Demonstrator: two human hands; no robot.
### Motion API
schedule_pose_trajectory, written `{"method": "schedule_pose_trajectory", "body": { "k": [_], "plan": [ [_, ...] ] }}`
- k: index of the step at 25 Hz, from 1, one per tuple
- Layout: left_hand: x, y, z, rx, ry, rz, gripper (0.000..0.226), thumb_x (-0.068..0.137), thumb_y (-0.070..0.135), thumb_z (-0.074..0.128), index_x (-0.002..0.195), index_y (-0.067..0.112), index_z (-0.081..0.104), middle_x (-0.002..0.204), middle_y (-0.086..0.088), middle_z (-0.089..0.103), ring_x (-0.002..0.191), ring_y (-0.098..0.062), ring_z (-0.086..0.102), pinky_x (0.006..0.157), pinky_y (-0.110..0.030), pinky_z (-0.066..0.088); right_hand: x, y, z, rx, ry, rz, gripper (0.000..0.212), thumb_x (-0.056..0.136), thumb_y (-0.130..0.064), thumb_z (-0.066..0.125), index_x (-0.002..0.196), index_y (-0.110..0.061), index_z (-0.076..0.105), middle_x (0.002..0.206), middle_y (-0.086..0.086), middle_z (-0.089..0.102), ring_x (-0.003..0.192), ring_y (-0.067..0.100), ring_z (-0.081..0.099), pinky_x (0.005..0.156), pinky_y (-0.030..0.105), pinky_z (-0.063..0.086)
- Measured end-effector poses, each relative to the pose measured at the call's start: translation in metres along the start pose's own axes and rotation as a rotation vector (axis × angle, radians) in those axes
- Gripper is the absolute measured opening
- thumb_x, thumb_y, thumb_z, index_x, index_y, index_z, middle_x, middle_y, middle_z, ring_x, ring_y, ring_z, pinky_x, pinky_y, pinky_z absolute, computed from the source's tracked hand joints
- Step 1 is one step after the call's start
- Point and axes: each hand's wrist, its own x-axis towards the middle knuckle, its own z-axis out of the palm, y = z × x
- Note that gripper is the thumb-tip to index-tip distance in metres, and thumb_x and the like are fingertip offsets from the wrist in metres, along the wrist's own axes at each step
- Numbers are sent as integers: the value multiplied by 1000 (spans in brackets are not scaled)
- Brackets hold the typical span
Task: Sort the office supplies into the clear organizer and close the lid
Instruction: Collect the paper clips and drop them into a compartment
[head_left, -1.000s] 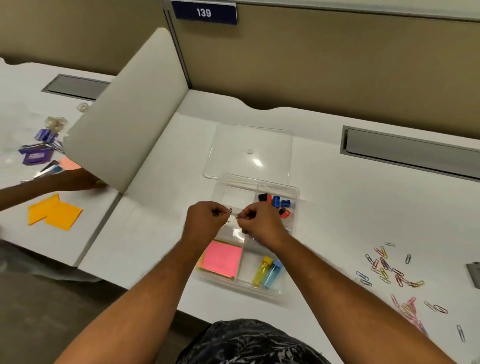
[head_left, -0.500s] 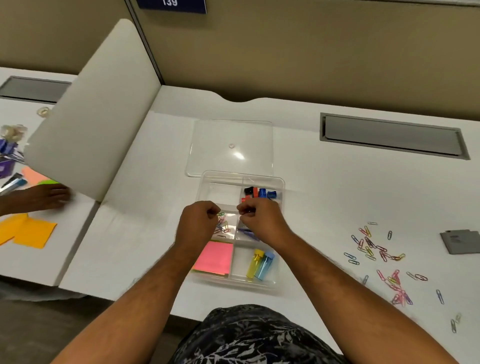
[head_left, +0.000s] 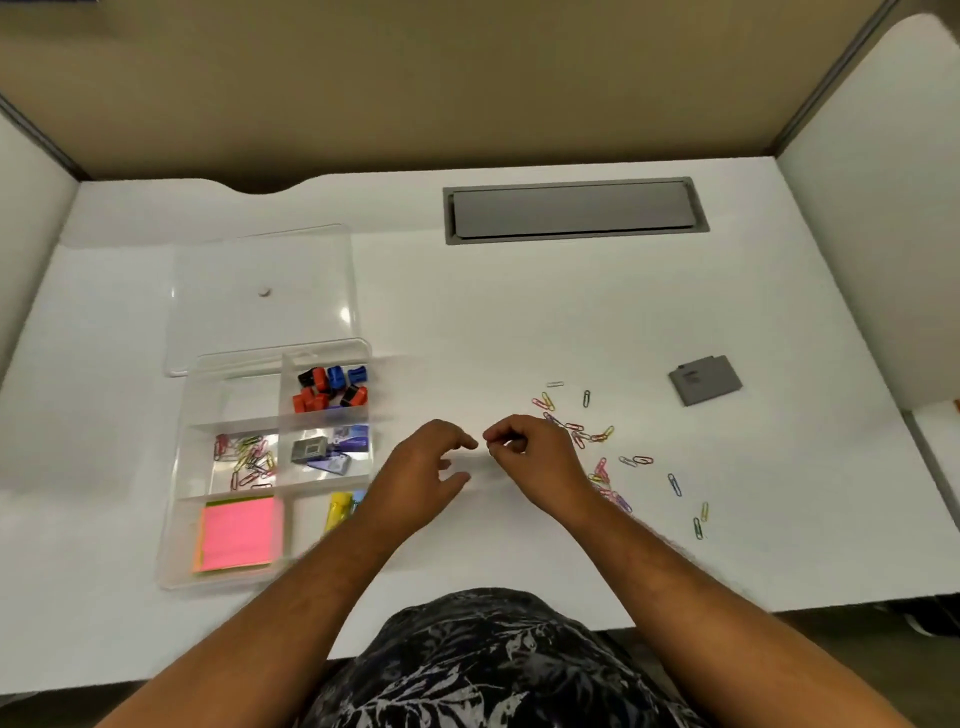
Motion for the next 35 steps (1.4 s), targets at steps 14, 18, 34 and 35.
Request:
{"method": "schedule_pose_trajectory", "body": {
  "k": [14,18,34,35],
  "plan": [
    [49,26,126,572,-207,103,123,70,94,49,163,32,-2,170,4,-18,155,-19,-22,127,-46,-3,-103,176,-149,-318,135,431,70,87,-37,76,145,-26,39,141,0,40,125,22,51,103,41,52],
    [54,22,130,536,-175,225,101,85,82,49,163,30,10,172,6,-3,158,-18,-5,127,-49,15,-97,174,-131,-270,175,298,46,94,-9,63,137,-23,53,127,0,51,110,22,61,94,37,55],
    [31,12,113,411,-42,118,75,89,53,69,154,27,42,160,5,37,145,-15,37,112,-33,45,-44,144,-111,-418,-133,125,105,75,-52,86,158,-23,29,140,0,46,126,20,52,100,35,53],
    [33,13,114,393,-1,98,66,90,46,71,149,27,49,154,4,45,139,-16,44,106,-36,51,-39,141,-107,-351,-87,98,92,80,-45,85,155,-23,36,134,1,52,120,19,56,96,34,55]
  ]
}}
